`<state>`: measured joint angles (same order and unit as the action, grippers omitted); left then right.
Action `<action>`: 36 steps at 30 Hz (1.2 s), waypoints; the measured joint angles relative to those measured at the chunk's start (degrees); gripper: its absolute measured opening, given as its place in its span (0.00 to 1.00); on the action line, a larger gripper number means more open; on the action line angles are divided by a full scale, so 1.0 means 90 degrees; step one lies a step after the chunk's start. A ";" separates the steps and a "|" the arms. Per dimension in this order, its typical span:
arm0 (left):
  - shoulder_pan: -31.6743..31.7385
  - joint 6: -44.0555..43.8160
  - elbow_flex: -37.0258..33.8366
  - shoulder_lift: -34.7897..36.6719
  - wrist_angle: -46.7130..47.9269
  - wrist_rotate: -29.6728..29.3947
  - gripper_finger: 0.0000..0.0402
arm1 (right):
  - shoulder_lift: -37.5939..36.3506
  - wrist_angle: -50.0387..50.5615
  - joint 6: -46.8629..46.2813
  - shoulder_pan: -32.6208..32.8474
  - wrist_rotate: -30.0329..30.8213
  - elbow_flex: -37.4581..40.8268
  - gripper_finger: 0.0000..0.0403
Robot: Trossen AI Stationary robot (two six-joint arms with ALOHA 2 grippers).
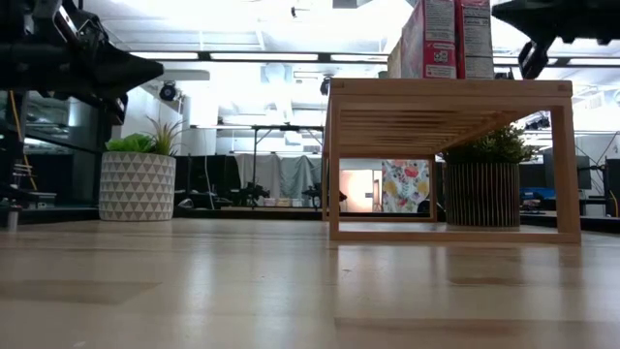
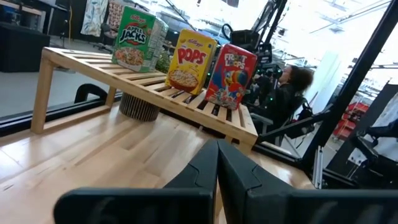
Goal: Stack cereal on shelf
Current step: Return to Home Position
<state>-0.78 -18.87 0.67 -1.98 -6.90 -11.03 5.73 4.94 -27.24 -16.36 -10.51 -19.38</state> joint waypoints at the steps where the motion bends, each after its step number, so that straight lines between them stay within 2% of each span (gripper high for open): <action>1: 0.0000 -0.0011 0.0000 0.0000 0.0000 -0.0001 0.00 | -0.0121 -0.0002 -0.0100 0.0036 0.0006 0.0085 0.00; 5: 0.0000 0.0009 0.0000 0.0000 -0.0002 -0.0002 0.00 | -0.0634 0.0064 -0.0385 0.0435 -0.0014 0.0168 0.00; 9: 0.0000 -0.0042 0.0000 0.0000 0.0003 -0.0005 0.00 | -0.0552 0.0074 -0.0422 0.1153 0.0084 0.0137 0.00; 16: 0.0000 -0.0047 0.0000 0.0000 0.0024 -0.0004 0.00 | -0.0572 0.0171 0.0104 0.2614 0.1544 0.0374 0.00; 19: 0.0000 -0.0053 0.0000 0.0000 0.0027 -0.0005 0.00 | -0.0574 0.0540 0.0713 0.3035 0.2279 0.0376 0.00; 22: -0.0002 -0.0054 0.0000 0.0000 0.0024 -0.0005 0.00 | -0.0615 0.0948 0.1023 0.3263 0.2640 0.0377 0.00; 25: -0.0001 -0.0053 0.0000 0.0000 0.0027 -0.0005 0.00 | -0.0614 0.1139 0.1353 0.3342 0.2638 0.0379 0.00; 31: -0.0002 -0.0052 0.0000 0.0000 0.0027 -0.0002 0.01 | -0.0614 0.0925 0.2185 0.3339 0.1974 0.0379 0.00; 36: 0.0000 -0.0052 0.0000 0.0000 0.0025 -0.0005 0.01 | -0.0616 0.0510 0.2447 0.3337 0.1888 0.0434 0.00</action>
<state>-0.78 -19.33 0.67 -1.98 -6.67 -11.07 0.19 9.53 -5.22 13.67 6.48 -15.48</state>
